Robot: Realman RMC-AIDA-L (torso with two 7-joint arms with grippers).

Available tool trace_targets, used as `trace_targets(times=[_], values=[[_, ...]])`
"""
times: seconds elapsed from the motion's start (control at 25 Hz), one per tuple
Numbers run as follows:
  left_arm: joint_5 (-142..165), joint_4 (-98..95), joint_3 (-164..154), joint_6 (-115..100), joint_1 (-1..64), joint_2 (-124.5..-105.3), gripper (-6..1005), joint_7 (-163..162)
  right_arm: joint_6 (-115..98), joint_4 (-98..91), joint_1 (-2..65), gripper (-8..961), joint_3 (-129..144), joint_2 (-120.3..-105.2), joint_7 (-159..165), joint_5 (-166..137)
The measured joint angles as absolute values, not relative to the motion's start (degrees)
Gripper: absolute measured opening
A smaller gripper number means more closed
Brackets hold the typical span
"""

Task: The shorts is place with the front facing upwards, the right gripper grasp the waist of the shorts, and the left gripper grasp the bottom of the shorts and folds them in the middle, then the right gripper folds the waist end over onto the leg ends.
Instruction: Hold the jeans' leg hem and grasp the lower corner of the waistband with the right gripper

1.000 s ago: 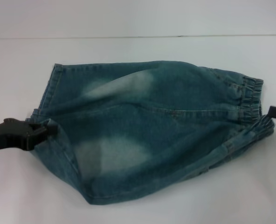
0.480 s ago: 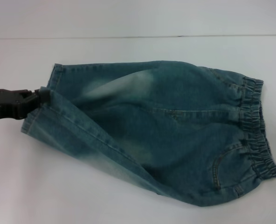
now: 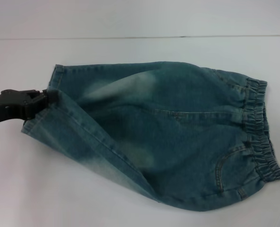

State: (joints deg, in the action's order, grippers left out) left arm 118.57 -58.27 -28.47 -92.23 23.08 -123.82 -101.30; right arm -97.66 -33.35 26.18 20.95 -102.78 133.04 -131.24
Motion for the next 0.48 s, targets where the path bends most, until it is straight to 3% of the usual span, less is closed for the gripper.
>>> trace_targets(times=[0.04,0.28,0.48], values=[[118.6,-58.1,-28.7,-91.9,23.2,-123.79,55,-101.3,-97.7,-33.4,27.0,347,21.4,-102.74,133.8,-132.8],[118.8,-57.3,-29.5,-90.3,23.5,-123.31,55,-101.3,-97.8,-32.1,30.3,599,23.3,-103.08,135.2,-137.6],[118.9,-57.4,-29.4,-90.5,23.8,-123.04,54,-101.5,-97.8,-31.8,29.9,703,23.1,-103.11,135.1,-137.3]])
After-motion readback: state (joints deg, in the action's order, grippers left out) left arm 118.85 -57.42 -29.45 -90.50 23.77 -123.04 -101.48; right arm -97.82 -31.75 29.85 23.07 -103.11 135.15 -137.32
